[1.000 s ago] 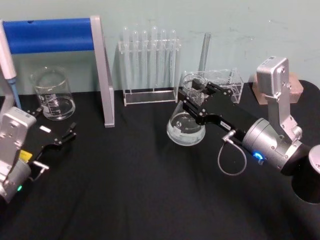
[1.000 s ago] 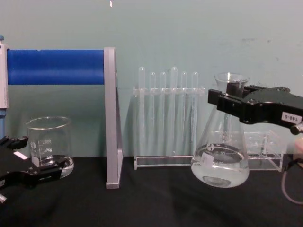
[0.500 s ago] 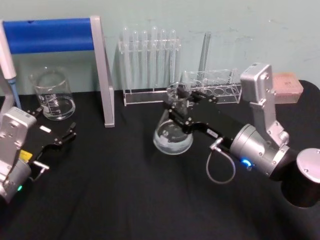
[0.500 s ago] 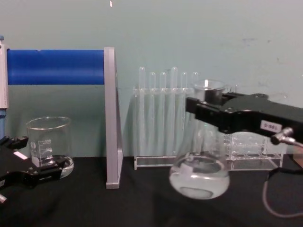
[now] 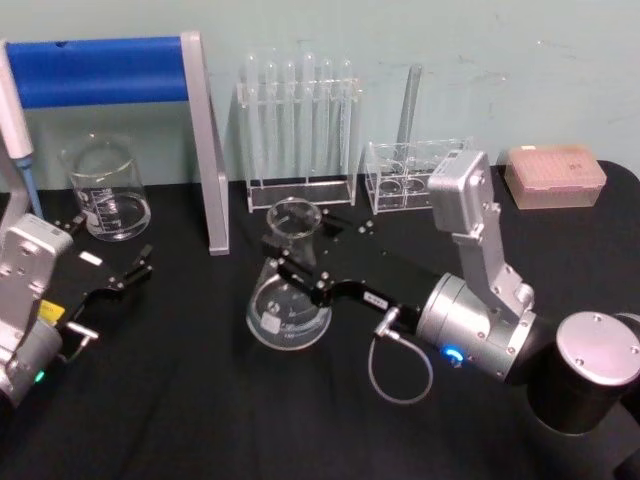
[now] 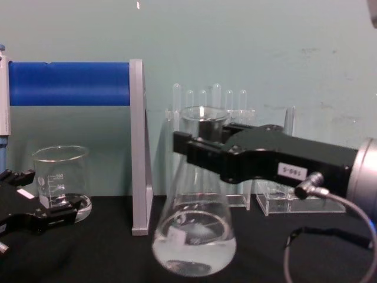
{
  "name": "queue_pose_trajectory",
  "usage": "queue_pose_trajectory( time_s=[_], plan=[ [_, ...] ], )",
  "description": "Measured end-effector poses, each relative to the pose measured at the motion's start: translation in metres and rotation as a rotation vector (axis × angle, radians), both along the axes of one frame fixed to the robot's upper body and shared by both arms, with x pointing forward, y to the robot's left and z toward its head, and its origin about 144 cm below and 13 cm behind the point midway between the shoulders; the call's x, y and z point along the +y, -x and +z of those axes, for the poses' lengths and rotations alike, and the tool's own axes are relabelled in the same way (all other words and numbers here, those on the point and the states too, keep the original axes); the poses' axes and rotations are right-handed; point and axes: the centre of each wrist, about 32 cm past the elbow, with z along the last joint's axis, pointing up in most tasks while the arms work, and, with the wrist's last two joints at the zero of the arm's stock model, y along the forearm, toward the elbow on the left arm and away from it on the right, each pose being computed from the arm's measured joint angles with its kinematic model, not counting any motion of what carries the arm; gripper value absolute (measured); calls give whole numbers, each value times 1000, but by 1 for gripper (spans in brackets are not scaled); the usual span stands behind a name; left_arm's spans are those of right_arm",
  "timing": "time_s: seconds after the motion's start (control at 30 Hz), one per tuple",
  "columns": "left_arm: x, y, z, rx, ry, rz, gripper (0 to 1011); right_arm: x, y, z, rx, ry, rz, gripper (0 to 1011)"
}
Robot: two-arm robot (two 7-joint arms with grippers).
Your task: Grasp the erlenmeyer flask with one hand, shake it three times, then place it back.
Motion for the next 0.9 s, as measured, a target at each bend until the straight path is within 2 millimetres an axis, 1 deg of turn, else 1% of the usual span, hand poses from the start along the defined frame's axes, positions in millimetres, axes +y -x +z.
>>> queue_pose_trajectory(
  time_s=[0.13, 0.47, 0.7, 0.9],
  plan=[
    [0, 0, 0, 0, 0, 0, 1001, 7, 4, -1, 9, 1, 39, 456],
    [0, 0, 0, 0, 0, 0, 1001, 16, 8, -3, 20, 5, 93, 456],
    [0, 0, 0, 0, 0, 0, 1001, 17, 8, -3, 24, 2, 104, 456],
    [0, 0, 0, 0, 0, 0, 1001, 13, 5, -2, 21, -3, 69, 456]
  ],
)
